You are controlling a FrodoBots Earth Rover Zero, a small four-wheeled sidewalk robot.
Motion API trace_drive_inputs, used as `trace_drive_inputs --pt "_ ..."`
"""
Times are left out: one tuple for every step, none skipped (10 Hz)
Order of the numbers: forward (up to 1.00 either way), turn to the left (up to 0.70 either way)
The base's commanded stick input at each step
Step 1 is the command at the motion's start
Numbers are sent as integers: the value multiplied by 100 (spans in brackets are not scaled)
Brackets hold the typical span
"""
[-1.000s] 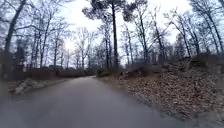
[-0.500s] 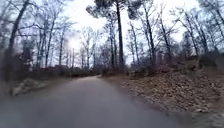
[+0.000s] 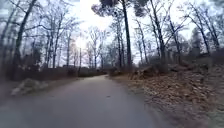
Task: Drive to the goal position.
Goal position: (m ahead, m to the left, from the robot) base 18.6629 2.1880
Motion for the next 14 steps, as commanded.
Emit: trace_drive_inputs --pt "100 40" --pt "100 40" --pt "100 0" --pt "100 0" --pt "100 4" --pt "100 21" --pt "100 39" --pt "100 40" --pt "100 0" --pt "100 0" --pt "100 0" --pt "100 0" --pt "100 0" --pt "100 0"
